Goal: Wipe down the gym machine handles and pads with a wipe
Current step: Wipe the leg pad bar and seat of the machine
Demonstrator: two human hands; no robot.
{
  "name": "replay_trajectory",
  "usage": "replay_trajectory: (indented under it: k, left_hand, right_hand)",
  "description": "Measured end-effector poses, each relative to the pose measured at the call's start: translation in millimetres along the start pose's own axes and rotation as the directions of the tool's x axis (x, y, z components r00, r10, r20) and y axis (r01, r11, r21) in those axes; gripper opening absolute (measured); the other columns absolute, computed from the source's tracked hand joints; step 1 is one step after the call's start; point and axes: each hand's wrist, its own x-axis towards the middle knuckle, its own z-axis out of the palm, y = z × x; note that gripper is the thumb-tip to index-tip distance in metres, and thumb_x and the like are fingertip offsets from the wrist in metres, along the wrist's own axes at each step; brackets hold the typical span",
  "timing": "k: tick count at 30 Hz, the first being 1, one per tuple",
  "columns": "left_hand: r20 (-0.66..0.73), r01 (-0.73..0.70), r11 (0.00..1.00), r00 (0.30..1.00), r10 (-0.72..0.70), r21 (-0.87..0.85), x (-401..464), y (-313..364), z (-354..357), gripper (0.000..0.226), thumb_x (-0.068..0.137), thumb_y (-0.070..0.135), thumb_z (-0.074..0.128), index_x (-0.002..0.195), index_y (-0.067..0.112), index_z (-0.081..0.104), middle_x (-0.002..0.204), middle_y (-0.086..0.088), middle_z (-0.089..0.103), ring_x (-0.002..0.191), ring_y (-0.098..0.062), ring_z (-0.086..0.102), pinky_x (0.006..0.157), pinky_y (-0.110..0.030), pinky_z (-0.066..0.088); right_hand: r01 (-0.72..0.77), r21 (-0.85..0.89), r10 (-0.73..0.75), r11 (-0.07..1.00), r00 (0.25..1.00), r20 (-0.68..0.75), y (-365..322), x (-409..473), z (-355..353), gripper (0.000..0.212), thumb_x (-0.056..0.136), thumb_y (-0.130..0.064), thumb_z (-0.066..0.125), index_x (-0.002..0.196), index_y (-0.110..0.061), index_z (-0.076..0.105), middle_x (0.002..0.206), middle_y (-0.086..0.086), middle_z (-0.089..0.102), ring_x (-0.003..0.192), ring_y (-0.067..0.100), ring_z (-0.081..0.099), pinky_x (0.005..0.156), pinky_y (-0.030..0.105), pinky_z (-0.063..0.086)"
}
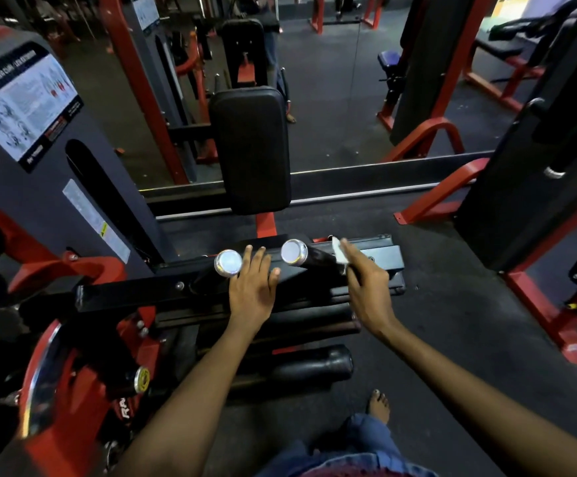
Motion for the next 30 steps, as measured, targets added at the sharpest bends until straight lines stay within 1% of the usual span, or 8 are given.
replay_trajectory:
  k: [2,6,14,19,21,24,27,30]
  left_hand:
    - [-0.021,-0.005,1.000,1.000,0.005,0.013,-0.6,-0.3,2.1,0.049,0.097,0.035,0.030,0.117,0.008,0.066,0.127,-0.007,0.064,0.130,-0.028,0.050,0.092,-0.042,0.049]
    - [-0.034,-0.014,1.000,0.999,0.014,0.004,-2.6,-1.1,6.7,0.050,0.099,0.035,0.027,0.121,0.007,0.063,0.130,-0.008,0.061,0.133,-0.029,0.046,0.097,-0.043,0.044]
    - [-0.078,-0.020,1.000,0.997,0.022,0.022,-3.1,-2.2,9.9,0.048,0.099,0.033,0.029,0.117,0.007,0.064,0.130,-0.008,0.061,0.134,-0.030,0.045,0.098,-0.043,0.041]
    - [-0.094,-0.025,1.000,0.995,0.026,0.013,-2.2,-1.8,10.8,0.047,0.099,0.033,0.029,0.117,0.007,0.063,0.129,-0.008,0.062,0.134,-0.031,0.045,0.100,-0.042,0.037]
    - [-0.102,-0.026,1.000,0.994,0.026,0.004,-2.8,-2.1,11.1,0.047,0.099,0.033,0.030,0.117,0.006,0.063,0.129,-0.008,0.062,0.134,-0.031,0.045,0.098,-0.044,0.040]
    - [-0.083,-0.022,1.000,0.996,0.022,-0.005,-4.2,-2.5,10.1,0.050,0.100,0.036,0.028,0.119,0.006,0.063,0.131,-0.008,0.061,0.135,-0.031,0.043,0.099,-0.045,0.041]
    - [-0.081,-0.020,1.000,0.997,0.021,0.011,-3.8,-1.3,9.5,0.048,0.099,0.033,0.029,0.118,0.005,0.063,0.129,-0.009,0.062,0.134,-0.031,0.045,0.097,-0.044,0.043]
    - [-0.084,-0.017,1.000,0.996,0.017,0.001,-2.9,0.2,8.0,0.047,0.098,0.032,0.030,0.116,0.004,0.064,0.127,-0.010,0.063,0.132,-0.032,0.047,0.091,-0.046,0.049]
  right_hand:
    - [0.208,0.053,-0.205,0.977,0.977,-0.055,-29.2,-3.1,4.9,0.054,0.083,0.018,0.042,0.133,0.000,0.050,0.138,0.005,0.047,0.132,0.015,0.043,0.113,0.024,0.029]
    - [0.549,-0.051,-0.541,0.834,0.833,0.116,-25.2,-14.9,24.2,0.053,0.088,0.020,0.040,0.138,0.005,0.034,0.147,0.014,0.033,0.139,0.025,0.032,0.115,0.034,0.026]
    - [0.186,-0.272,-0.128,0.944,0.968,0.215,54.9,-26.0,-1.4,0.085,0.071,0.028,0.043,0.145,-0.011,0.032,0.150,-0.002,0.028,0.140,0.014,0.028,0.113,0.034,0.028]
    - [0.037,0.160,-0.022,0.986,0.995,-0.093,-32.9,2.8,7.5,0.047,0.084,0.010,0.040,0.125,-0.005,0.059,0.126,-0.002,0.059,0.118,0.005,0.054,0.102,0.017,0.039]
    - [-0.009,0.259,-0.020,0.966,0.994,0.110,-62.6,31.6,5.1,0.042,0.085,0.008,0.040,0.115,-0.007,0.065,0.116,-0.003,0.065,0.109,0.003,0.058,0.097,0.014,0.041]
    - [-0.003,0.103,-0.054,0.995,0.834,0.548,-71.0,64.4,4.0,0.032,0.089,-0.004,0.043,0.092,-0.021,0.071,0.099,-0.005,0.071,0.097,0.009,0.064,0.091,0.022,0.047]
    - [-0.005,-0.092,0.065,0.996,0.742,0.667,-47.2,80.6,0.3,0.035,0.092,-0.006,0.043,0.073,-0.028,0.063,0.072,-0.015,0.065,0.069,-0.004,0.059,0.068,0.019,0.044]
    - [-0.009,-0.252,0.178,0.968,0.732,0.658,-13.9,83.9,-3.6,0.036,0.092,0.001,0.042,0.084,-0.022,0.068,0.086,-0.005,0.066,0.075,0.011,0.062,0.064,0.014,0.042]
